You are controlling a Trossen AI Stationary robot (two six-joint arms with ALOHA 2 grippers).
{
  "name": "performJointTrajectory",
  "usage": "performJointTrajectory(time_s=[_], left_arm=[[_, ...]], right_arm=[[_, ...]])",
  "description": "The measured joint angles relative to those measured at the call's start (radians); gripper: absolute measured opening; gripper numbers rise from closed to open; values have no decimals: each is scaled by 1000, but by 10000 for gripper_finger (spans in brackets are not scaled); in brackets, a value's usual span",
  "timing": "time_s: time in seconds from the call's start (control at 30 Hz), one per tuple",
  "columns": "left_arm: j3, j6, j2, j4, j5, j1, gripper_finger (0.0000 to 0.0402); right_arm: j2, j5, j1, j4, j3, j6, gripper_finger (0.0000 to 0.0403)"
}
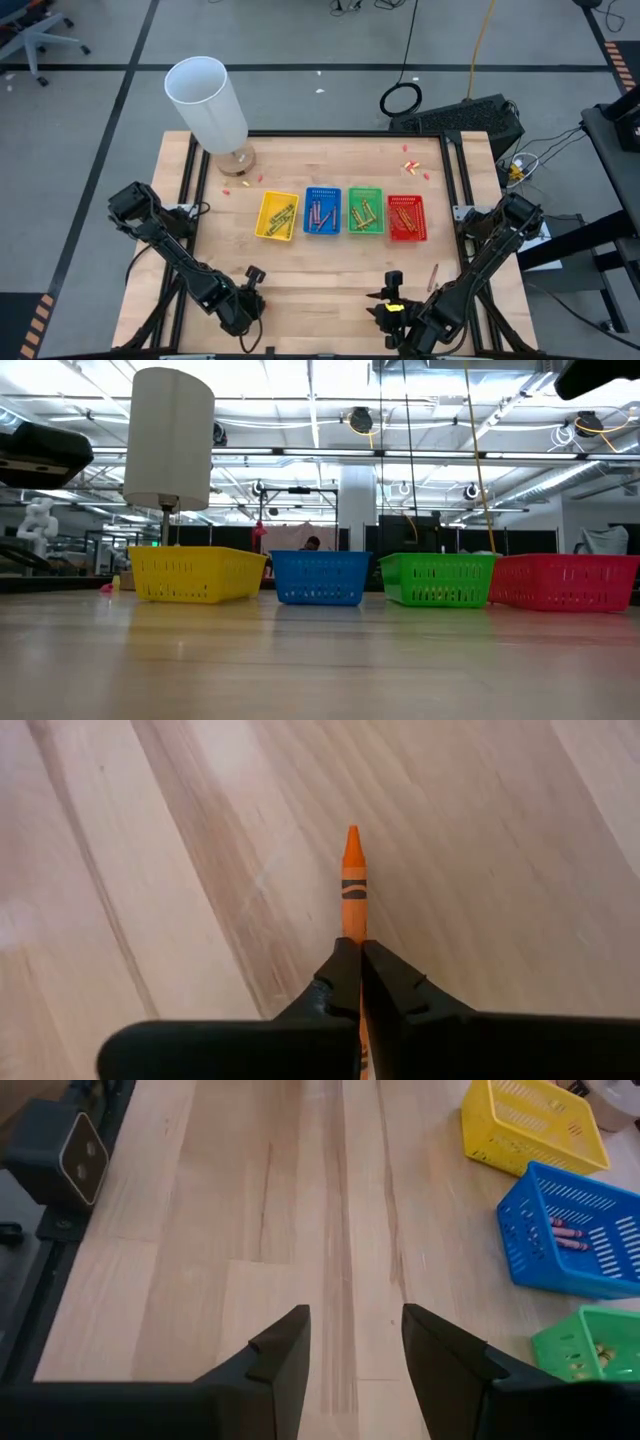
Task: Sort crayons
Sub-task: Put the orange crayon into the red bin
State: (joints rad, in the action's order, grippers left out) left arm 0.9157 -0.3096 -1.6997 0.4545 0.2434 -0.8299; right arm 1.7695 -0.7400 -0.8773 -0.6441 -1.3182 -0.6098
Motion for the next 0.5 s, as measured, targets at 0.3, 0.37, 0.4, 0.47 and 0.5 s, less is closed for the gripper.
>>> performJointTrajectory(time_s=[0.3,0.37,0.4,0.47,0.5], left_arm=[[0,-1,0,-7,58,0,1],[0,-1,1,-8,58,4,1],[0,0,1,-8,59,6,1],[0,0,1,-8,82,14,1],[0,0,1,-8,99,16,1]], right_arm=[[0,2,7,8,0,1,144],[0,0,7,10,0,3,144],[0,-5,7,10,0,7,144],[0,-28,8,12,0,17,144],[0,-45,8,16,0,21,144]])
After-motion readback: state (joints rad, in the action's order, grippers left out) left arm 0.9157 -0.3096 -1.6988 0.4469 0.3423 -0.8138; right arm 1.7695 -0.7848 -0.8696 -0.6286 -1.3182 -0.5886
